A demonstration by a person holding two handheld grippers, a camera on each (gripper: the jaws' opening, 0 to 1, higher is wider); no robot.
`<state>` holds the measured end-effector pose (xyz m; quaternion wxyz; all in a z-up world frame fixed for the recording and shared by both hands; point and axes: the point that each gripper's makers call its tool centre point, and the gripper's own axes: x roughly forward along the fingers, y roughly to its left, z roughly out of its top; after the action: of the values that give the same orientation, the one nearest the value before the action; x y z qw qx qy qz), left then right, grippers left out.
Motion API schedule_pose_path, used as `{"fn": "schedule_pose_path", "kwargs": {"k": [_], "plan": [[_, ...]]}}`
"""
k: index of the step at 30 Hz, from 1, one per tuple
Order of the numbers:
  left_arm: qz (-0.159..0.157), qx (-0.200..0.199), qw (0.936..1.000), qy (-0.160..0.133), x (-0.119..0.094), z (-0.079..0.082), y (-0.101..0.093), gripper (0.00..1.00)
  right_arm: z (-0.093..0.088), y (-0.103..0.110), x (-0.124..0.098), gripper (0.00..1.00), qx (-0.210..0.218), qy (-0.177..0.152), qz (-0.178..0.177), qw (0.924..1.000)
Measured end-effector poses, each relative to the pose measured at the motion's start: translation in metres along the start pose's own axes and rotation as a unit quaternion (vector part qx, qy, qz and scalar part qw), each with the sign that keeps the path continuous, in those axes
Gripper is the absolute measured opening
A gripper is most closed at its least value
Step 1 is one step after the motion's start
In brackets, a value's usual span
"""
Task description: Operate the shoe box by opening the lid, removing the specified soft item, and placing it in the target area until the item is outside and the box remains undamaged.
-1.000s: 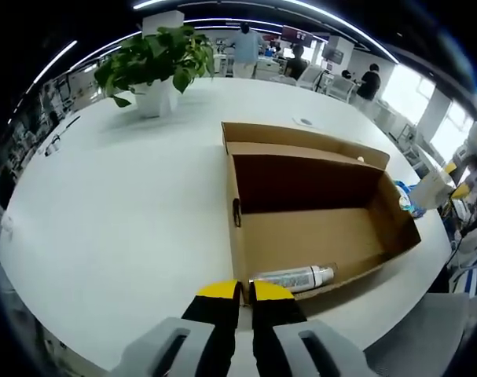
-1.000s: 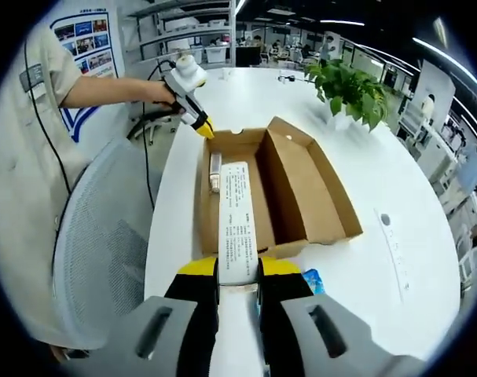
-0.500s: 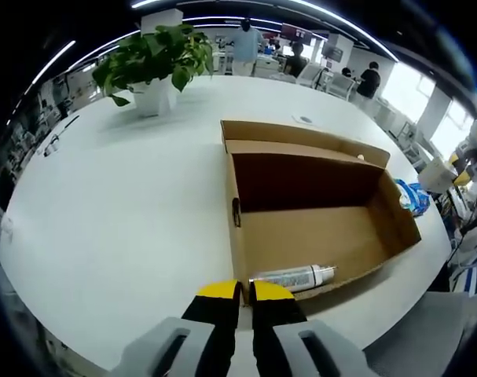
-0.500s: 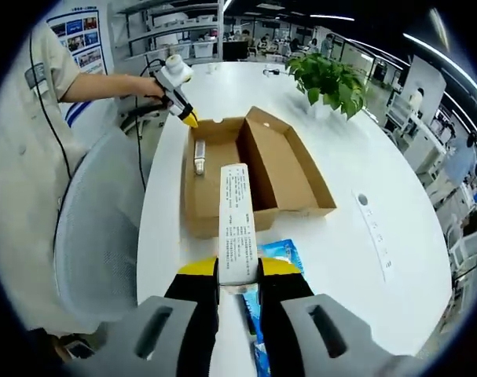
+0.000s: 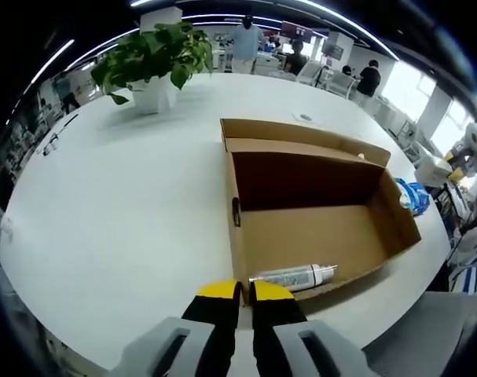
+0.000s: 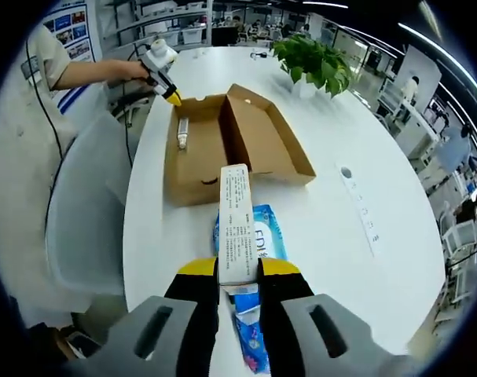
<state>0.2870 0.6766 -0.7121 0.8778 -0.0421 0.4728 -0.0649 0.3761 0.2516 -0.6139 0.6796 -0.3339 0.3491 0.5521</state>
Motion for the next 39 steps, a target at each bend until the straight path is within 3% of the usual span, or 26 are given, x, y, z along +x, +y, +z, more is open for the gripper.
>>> {"fn": "schedule_pose_path", "kwargs": {"k": [16,27,39], "plan": [[0.003,0.004,0.9999,0.012,0.002,0.0,0.001,0.05,-0.044,-0.043,0.004,0.15,0.025,0.035,-0.025,0.9987],[0.004,0.007,0.9997,0.022,0.002,0.0,0.002,0.05,-0.086,-0.076,0.013,0.15,0.027,0.07,-0.043,0.9963],[0.008,0.01,0.9994,0.031,0.002,0.0,0.002,0.05,-0.13,-0.097,0.027,0.16,0.023,0.113,-0.041,0.9924]]}}
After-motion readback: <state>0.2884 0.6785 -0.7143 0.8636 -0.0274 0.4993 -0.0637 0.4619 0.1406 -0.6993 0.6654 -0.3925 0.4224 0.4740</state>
